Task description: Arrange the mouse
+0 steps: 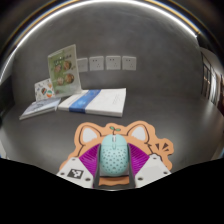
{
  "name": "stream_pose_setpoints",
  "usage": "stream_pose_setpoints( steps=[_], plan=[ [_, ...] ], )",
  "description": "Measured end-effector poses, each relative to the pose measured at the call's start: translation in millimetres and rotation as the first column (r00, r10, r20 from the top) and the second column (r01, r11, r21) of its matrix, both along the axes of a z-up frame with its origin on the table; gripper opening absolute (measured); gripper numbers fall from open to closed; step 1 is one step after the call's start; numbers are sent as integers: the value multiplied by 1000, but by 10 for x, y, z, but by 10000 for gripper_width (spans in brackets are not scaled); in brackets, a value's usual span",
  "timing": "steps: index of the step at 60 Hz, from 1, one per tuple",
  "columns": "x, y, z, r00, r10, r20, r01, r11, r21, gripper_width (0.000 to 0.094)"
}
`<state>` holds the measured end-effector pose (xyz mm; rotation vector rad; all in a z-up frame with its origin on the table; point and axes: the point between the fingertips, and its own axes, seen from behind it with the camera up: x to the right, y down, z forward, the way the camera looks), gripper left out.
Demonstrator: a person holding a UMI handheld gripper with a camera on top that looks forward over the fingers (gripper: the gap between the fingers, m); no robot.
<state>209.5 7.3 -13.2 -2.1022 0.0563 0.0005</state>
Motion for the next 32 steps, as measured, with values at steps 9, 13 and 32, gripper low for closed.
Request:
stream_pose_setpoints(
  steps=[9,13,32],
  plan=[
    [-11,-34,42,999,33,10,-33,999,-25,558],
    [-43,-112,77,998,64,3,-64,997,-36,777],
    [102,-1173,408,987,137,-84,-140,990,-29,853]
  ],
)
